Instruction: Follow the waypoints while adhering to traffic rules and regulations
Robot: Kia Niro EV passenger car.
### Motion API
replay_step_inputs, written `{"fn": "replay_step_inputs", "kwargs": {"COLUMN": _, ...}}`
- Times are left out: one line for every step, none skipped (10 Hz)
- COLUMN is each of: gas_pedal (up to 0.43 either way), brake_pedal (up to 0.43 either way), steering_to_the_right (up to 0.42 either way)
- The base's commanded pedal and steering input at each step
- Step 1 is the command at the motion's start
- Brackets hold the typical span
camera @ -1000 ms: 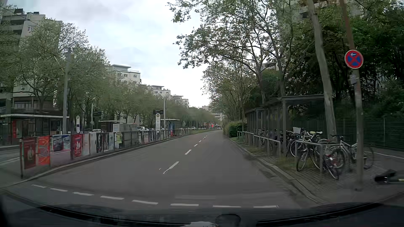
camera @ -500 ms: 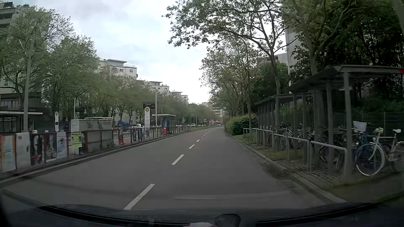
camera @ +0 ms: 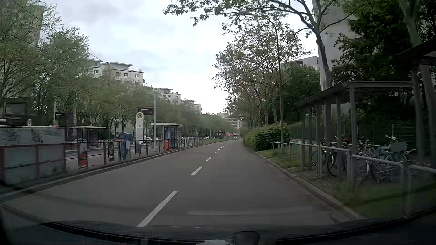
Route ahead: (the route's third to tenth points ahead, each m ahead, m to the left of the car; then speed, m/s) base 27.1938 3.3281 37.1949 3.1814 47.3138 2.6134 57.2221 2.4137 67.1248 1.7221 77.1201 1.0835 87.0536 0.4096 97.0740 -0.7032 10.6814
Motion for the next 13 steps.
{"fn": "replay_step_inputs", "kwargs": {"gas_pedal": 0.157, "brake_pedal": 0.0, "steering_to_the_right": 0.006}}
{"fn": "replay_step_inputs", "kwargs": {"gas_pedal": 0.157, "brake_pedal": 0.0, "steering_to_the_right": 0.006}}
{"fn": "replay_step_inputs", "kwargs": {"gas_pedal": 0.157, "brake_pedal": 0.0, "steering_to_the_right": 0.005}}
{"fn": "replay_step_inputs", "kwargs": {"gas_pedal": 0.15, "brake_pedal": 0.0, "steering_to_the_right": 0.005}}
{"fn": "replay_step_inputs", "kwargs": {"gas_pedal": 0.15, "brake_pedal": 0.0, "steering_to_the_right": 0.005}}
{"fn": "replay_step_inputs", "kwargs": {"gas_pedal": 0.15, "brake_pedal": 0.0, "steering_to_the_right": 0.006}}
{"fn": "replay_step_inputs", "kwargs": {"gas_pedal": 0.138, "brake_pedal": 0.0, "steering_to_the_right": 0.007}}
{"fn": "replay_step_inputs", "kwargs": {"gas_pedal": 0.138, "brake_pedal": 0.0, "steering_to_the_right": 0.007}}
{"fn": "replay_step_inputs", "kwargs": {"gas_pedal": 0.138, "brake_pedal": 0.0, "steering_to_the_right": 0.006}}
{"fn": "replay_step_inputs", "kwargs": {"gas_pedal": 0.13, "brake_pedal": 0.0, "steering_to_the_right": 0.007}}
{"fn": "replay_step_inputs", "kwargs": {"gas_pedal": 0.13, "brake_pedal": 0.0, "steering_to_the_right": 0.007}}
{"fn": "replay_step_inputs", "kwargs": {"gas_pedal": 0.13, "brake_pedal": 0.0, "steering_to_the_right": 0.007}}
{"fn": "replay_step_inputs", "kwargs": {"gas_pedal": 0.13, "brake_pedal": 0.0, "steering_to_the_right": 0.006}}
